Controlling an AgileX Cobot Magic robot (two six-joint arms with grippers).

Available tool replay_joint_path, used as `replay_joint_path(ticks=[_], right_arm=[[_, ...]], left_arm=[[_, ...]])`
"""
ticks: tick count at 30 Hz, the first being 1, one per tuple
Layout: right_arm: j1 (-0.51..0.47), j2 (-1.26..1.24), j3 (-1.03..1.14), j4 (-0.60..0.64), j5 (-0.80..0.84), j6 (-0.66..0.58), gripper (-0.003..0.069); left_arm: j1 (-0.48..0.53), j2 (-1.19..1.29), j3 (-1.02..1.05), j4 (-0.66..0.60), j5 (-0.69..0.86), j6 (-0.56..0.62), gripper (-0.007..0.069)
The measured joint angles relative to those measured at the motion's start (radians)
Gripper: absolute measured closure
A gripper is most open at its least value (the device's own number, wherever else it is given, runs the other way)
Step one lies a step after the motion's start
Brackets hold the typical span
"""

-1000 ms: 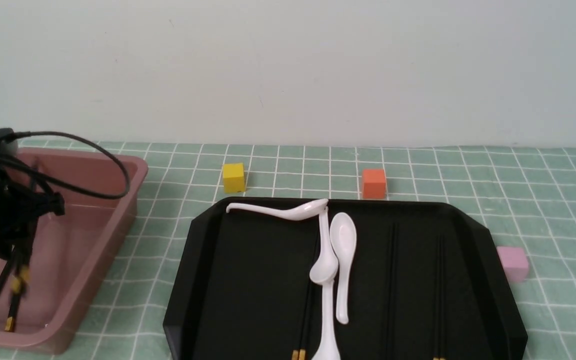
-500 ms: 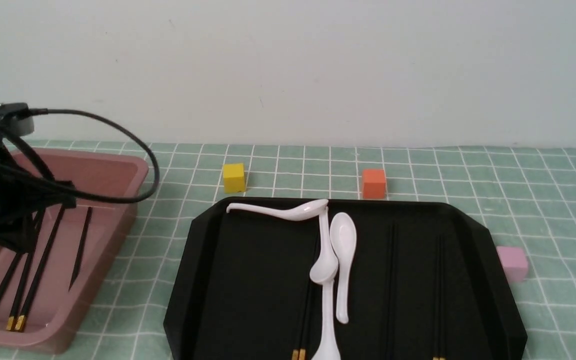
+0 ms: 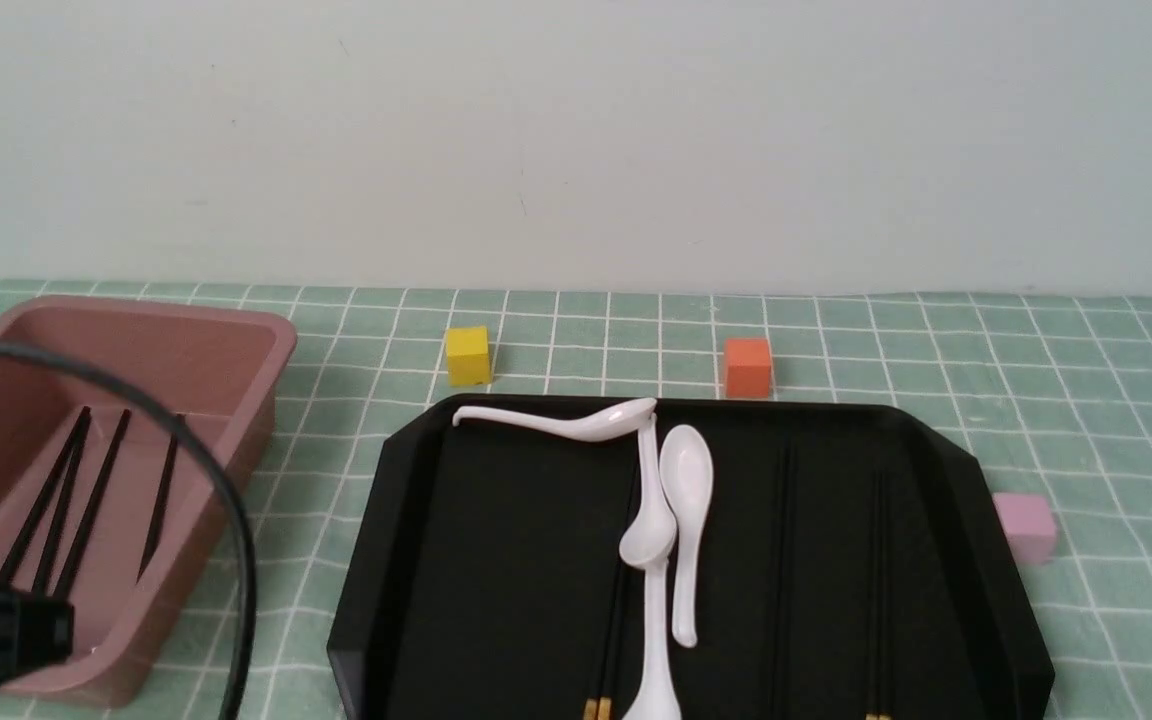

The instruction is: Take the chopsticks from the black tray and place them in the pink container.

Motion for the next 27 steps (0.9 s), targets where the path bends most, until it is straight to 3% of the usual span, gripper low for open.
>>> replay_joint_path(ticks=[8, 27], right_arm=[[0.000, 0.000, 0.000, 0.000, 0.000, 0.003, 0.0419], [0.000, 0.000, 0.000, 0.000, 0.000, 0.007, 0.0419]], left_arm=[[0.000, -0.323, 0.280, -0.205, -0.233, 0.048, 0.0637], [0.000, -0.408, 0.377, -0.152, -0.370, 0.118, 0.0637]])
